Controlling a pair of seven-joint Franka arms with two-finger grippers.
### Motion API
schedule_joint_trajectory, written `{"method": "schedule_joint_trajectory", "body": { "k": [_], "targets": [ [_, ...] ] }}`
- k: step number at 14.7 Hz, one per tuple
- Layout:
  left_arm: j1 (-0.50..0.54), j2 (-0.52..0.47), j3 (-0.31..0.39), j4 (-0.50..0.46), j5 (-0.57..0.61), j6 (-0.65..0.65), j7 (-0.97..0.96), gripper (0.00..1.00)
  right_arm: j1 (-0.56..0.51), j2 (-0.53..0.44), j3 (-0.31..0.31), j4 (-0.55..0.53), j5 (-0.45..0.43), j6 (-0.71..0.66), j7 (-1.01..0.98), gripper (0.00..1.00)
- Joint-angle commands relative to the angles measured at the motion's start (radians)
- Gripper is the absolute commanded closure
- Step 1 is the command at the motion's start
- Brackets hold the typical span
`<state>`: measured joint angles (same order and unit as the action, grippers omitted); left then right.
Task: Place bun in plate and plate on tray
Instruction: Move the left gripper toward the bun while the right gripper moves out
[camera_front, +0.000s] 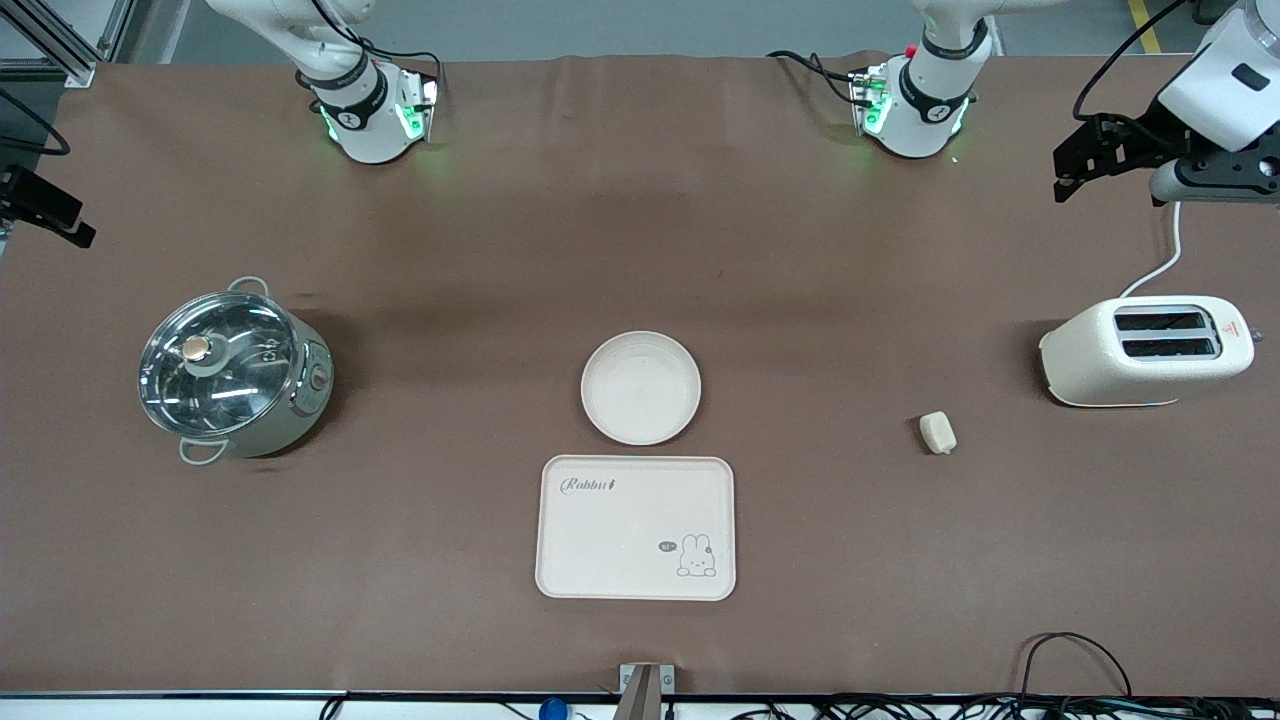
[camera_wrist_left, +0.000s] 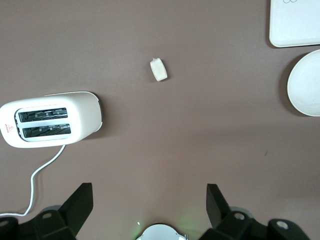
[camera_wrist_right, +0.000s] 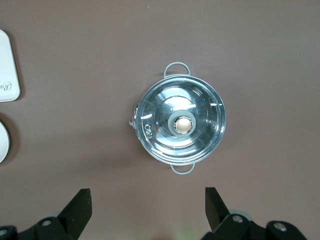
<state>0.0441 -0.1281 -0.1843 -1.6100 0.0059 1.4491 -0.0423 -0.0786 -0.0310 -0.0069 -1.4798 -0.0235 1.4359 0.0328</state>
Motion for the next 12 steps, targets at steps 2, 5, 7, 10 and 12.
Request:
{"method": "schedule_joint_trajectory", "body": {
  "k": [2, 5, 7, 10, 12],
  "targets": [
    [0.003, 0.007, 0.003, 0.025, -0.017, -0.024, 0.016, 0.0, 0.005, -0.043, 0.007, -0.013, -0.016, -0.018, -0.002, 0.0],
    [0.026, 0.025, 0.005, 0.025, -0.015, -0.022, 0.025, 0.0, 0.026, -0.041, 0.008, -0.014, -0.018, -0.015, -0.001, 0.0],
    [0.033, 0.083, 0.003, 0.024, -0.003, 0.003, 0.1, 0.0, 0.028, -0.037, 0.01, -0.016, -0.001, -0.009, 0.002, 0.0],
    [0.049, 0.123, 0.005, -0.06, -0.004, 0.141, 0.09, 0.0, 0.013, -0.005, 0.007, -0.025, 0.064, 0.003, 0.007, 0.0],
    [0.072, 0.151, 0.005, -0.154, -0.004, 0.268, 0.064, 0.0, 0.005, 0.064, 0.005, -0.027, 0.132, 0.026, 0.007, 0.0]
  ]
}}
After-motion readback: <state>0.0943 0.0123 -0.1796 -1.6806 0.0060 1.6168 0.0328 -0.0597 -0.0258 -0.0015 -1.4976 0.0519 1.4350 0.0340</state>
